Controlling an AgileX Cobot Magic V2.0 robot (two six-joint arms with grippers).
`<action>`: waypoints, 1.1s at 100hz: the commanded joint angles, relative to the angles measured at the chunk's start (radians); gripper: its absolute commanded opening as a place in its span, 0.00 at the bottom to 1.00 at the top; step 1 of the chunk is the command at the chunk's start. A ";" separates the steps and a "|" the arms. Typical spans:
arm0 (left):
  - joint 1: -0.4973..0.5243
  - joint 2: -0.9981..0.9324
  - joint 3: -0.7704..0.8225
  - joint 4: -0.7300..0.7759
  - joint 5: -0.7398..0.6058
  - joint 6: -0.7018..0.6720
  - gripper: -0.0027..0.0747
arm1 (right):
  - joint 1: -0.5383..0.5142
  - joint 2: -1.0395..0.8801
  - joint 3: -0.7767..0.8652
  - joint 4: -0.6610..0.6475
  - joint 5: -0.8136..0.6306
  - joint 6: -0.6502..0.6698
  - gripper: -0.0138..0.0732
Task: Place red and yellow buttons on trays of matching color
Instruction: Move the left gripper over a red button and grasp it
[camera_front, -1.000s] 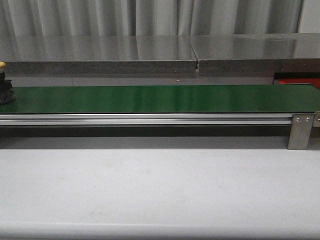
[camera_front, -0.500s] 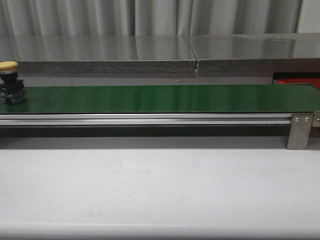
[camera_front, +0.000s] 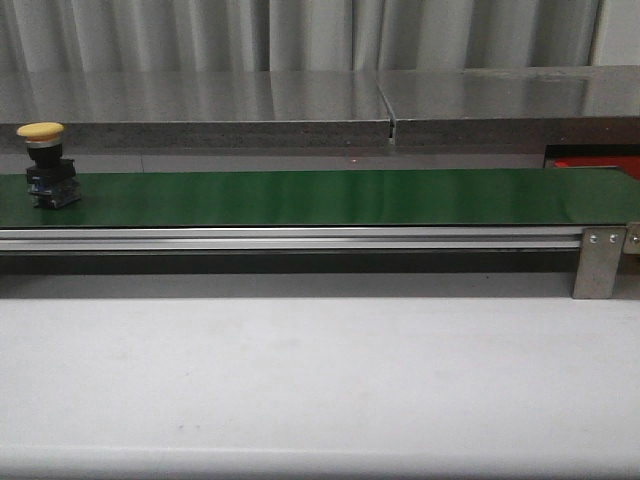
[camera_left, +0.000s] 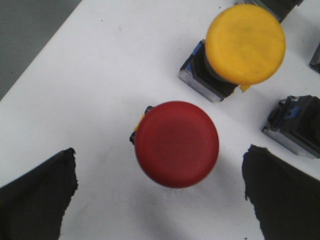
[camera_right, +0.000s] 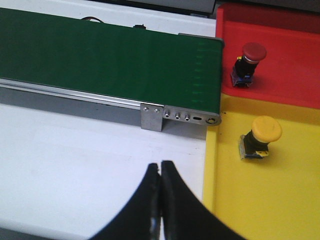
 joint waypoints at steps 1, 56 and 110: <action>0.001 -0.048 -0.037 -0.017 -0.070 0.006 0.86 | -0.002 -0.003 -0.026 0.019 -0.065 -0.010 0.02; 0.001 -0.001 -0.041 -0.029 -0.141 0.027 0.76 | -0.002 -0.003 -0.026 0.019 -0.065 -0.010 0.02; 0.001 -0.001 -0.041 -0.029 -0.174 0.031 0.36 | -0.002 -0.003 -0.026 0.019 -0.065 -0.010 0.02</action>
